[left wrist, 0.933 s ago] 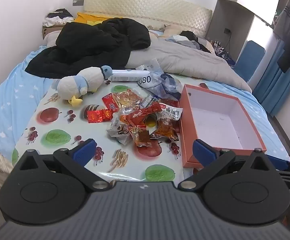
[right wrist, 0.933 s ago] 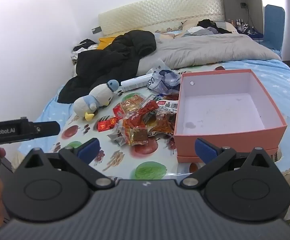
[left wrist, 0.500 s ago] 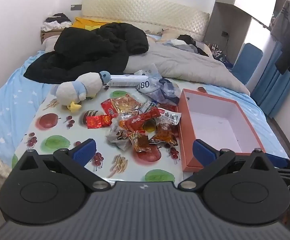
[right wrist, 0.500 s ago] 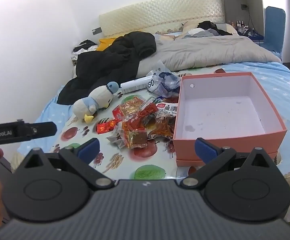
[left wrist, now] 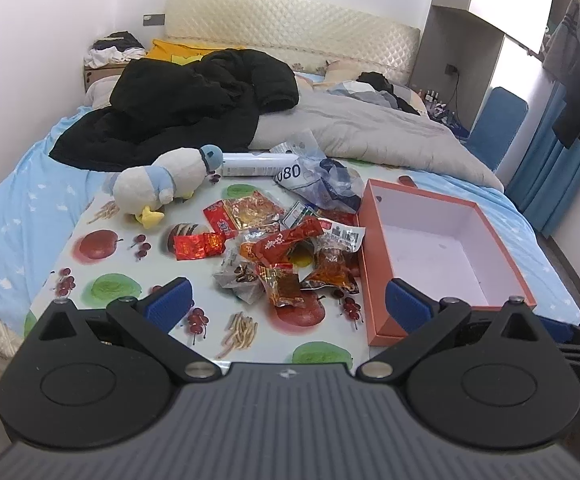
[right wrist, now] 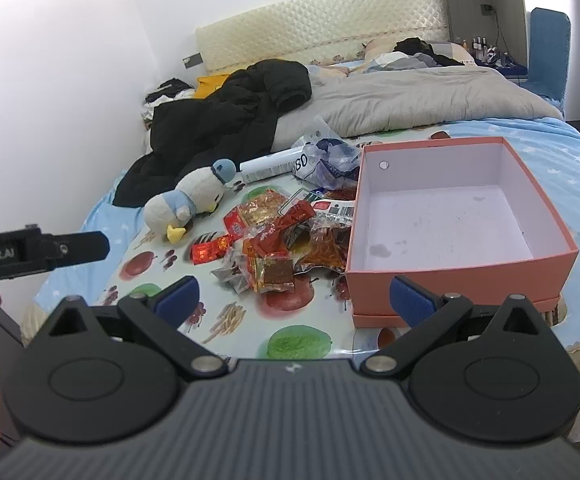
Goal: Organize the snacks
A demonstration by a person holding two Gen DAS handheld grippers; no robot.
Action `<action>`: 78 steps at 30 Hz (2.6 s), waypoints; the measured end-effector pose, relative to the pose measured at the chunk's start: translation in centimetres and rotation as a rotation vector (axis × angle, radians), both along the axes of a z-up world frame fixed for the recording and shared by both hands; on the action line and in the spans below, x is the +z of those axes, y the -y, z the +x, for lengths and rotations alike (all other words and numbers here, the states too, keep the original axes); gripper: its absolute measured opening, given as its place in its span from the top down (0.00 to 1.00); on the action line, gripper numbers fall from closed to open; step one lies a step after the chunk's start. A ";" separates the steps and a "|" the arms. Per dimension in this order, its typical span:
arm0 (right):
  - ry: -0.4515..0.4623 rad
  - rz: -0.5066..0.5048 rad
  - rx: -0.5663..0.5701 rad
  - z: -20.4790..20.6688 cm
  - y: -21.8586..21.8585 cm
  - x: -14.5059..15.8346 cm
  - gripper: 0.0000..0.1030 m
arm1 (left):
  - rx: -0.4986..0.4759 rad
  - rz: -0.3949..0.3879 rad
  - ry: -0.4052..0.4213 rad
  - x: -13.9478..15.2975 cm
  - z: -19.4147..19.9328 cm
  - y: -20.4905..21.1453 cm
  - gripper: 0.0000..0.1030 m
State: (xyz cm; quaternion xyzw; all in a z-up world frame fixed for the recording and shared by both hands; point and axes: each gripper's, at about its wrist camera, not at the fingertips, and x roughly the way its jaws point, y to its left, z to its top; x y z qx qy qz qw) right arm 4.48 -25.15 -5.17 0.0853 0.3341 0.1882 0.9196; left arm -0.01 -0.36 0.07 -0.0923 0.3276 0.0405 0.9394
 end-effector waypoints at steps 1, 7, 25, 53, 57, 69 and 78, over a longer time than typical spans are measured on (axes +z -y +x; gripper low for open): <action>0.003 0.000 -0.003 0.0 0.0 -0.1 0.00 | 0.001 0.000 -0.002 -0.1 0.1 0.0 0.00; 0.021 -0.012 -0.012 -0.2 -0.5 -0.4 0.00 | 0.005 -0.008 -0.016 -1.0 0.4 -0.3 0.00; 0.036 -0.011 -0.006 -0.9 -0.5 -0.9 0.00 | -0.018 -0.016 -0.030 -1.3 0.7 -0.2 0.00; 0.066 -0.049 -0.016 -1.5 -1.0 -1.3 0.00 | -0.052 -0.009 -0.014 -2.0 0.4 0.6 0.00; 0.082 -0.038 -0.016 -1.8 -0.9 -1.4 0.00 | -0.047 -0.024 -0.028 -2.2 0.5 0.5 0.00; 0.022 0.026 -0.021 -0.4 -0.1 -2.1 0.00 | -0.082 -0.036 -0.047 -3.5 3.3 0.5 0.00; 0.019 -0.027 0.026 1.4 -2.1 -4.0 0.01 | -0.063 -0.022 -0.116 -7.1 8.0 -1.7 0.00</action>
